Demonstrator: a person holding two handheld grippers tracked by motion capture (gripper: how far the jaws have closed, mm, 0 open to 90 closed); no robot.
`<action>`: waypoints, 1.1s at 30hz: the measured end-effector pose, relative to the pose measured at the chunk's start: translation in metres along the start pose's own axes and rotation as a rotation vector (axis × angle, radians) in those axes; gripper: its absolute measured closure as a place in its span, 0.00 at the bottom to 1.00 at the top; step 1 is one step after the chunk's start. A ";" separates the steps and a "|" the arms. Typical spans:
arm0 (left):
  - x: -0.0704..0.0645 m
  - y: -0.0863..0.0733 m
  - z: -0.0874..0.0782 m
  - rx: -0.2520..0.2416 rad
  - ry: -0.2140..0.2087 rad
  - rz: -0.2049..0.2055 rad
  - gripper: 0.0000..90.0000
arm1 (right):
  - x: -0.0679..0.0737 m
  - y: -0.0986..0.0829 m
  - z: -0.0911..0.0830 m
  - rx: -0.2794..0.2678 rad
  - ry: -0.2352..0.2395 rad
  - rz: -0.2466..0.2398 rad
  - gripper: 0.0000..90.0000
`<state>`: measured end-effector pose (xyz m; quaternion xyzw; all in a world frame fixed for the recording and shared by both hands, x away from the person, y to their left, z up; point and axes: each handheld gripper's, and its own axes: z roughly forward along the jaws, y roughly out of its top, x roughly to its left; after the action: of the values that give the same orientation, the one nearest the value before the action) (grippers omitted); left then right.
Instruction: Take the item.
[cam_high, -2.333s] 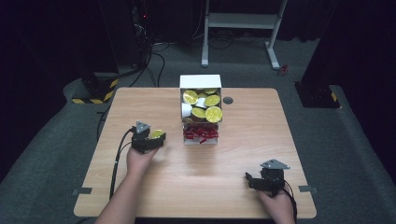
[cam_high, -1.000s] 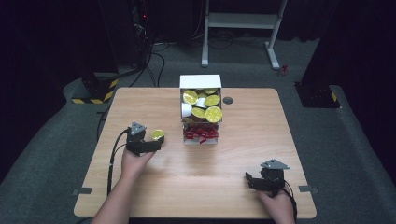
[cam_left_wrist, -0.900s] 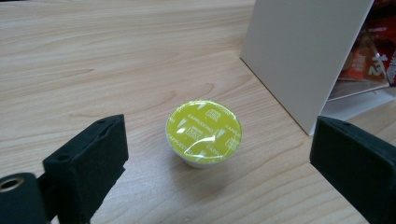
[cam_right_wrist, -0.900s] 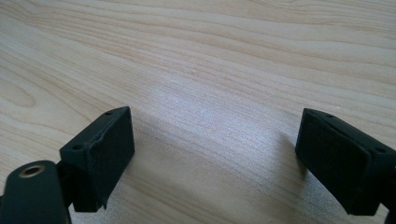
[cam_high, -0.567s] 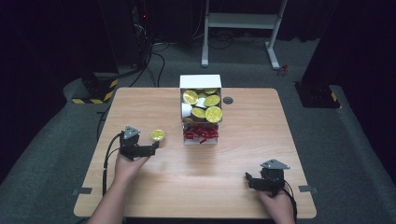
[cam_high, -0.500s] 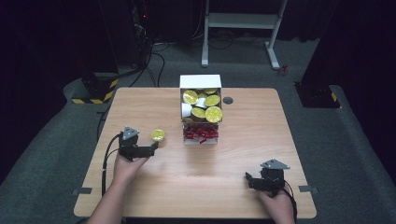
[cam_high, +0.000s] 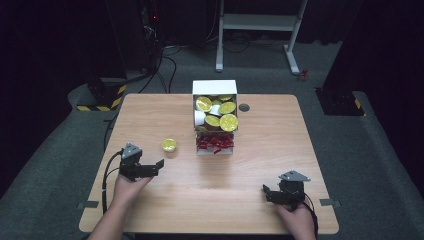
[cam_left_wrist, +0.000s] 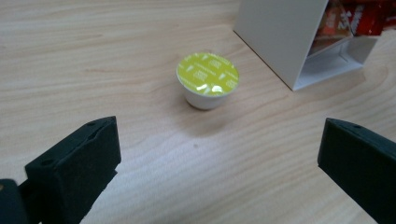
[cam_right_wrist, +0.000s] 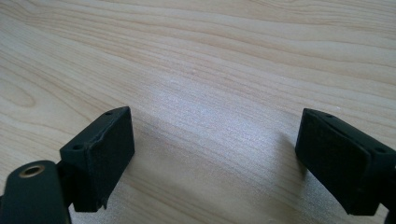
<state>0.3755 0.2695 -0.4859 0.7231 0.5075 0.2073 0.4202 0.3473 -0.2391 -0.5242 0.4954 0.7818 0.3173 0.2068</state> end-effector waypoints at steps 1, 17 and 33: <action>0.000 -0.003 -0.002 -0.001 -0.009 -0.003 0.00 | 0.000 0.000 0.000 0.000 0.000 0.000 0.13; 0.007 -0.056 -0.022 0.147 0.040 0.080 0.00 | 0.000 0.000 0.000 0.000 0.000 0.002 0.13; 0.007 -0.078 -0.034 0.182 0.046 0.143 0.00 | 0.000 -0.001 0.000 0.000 0.000 -0.001 0.13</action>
<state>0.3099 0.3003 -0.5315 0.7878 0.4806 0.2063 0.3253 0.3466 -0.2392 -0.5244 0.4950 0.7819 0.3174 0.2068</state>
